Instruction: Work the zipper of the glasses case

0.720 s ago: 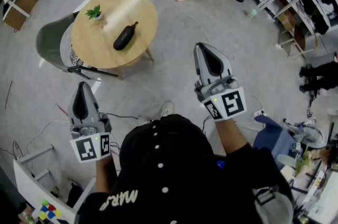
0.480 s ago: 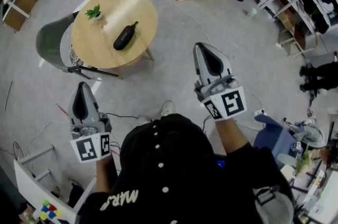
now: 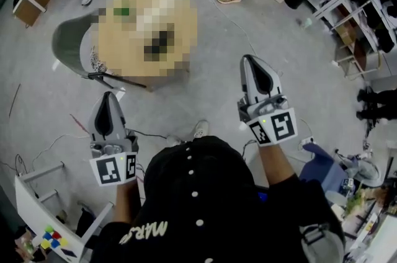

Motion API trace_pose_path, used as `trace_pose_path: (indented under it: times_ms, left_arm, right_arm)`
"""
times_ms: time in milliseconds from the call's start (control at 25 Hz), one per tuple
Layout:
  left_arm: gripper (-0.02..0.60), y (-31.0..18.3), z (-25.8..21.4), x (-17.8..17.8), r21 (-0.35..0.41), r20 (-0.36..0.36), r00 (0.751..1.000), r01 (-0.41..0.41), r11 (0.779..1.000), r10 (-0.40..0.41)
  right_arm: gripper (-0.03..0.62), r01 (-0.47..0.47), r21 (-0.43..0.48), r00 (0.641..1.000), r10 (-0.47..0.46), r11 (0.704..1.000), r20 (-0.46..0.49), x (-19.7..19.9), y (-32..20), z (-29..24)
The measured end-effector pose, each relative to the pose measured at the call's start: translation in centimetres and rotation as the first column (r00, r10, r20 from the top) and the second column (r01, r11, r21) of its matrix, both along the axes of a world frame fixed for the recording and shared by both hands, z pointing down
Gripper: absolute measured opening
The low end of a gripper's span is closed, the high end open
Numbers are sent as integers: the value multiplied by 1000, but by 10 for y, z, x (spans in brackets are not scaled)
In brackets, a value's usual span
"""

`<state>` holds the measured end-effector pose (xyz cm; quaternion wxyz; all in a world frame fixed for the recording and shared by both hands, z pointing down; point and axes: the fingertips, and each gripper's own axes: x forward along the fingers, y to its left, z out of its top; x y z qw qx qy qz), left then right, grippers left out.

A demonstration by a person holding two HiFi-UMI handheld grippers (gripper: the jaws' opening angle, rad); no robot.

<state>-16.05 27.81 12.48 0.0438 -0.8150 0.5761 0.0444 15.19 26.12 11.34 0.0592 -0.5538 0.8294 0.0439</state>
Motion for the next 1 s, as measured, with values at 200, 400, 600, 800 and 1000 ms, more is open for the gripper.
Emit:
trace_pose_path:
  times_ms: [200, 400, 600, 800, 1000]
  left_arm:
    - [3, 0, 3, -1, -6, 6, 1000, 4, 1000, -4]
    - [3, 1, 2, -4, 8, 40, 999, 12, 1000, -13]
    - [132, -1, 7, -4, -17, 54, 998, 21, 1000, -20]
    - [242, -6, 16, -8, -64, 52, 998, 49, 997, -45]
    - [256, -8, 21, 2, -85, 69, 997, 40, 996, -34]
  right_arm:
    - [0, 8, -1, 1000, -8, 1000, -4, -3, -1, 2]
    - [2, 15, 4, 1000, -15, 1000, 4, -6, -2, 3]
    - [68, 24, -4, 1000, -24, 1000, 7, -8, -3, 5]
    - [181, 16, -18, 1000, -16, 1000, -5, -5, -9, 12]
    - [202, 31, -35, 999, -32, 999, -7, -1, -15, 18]
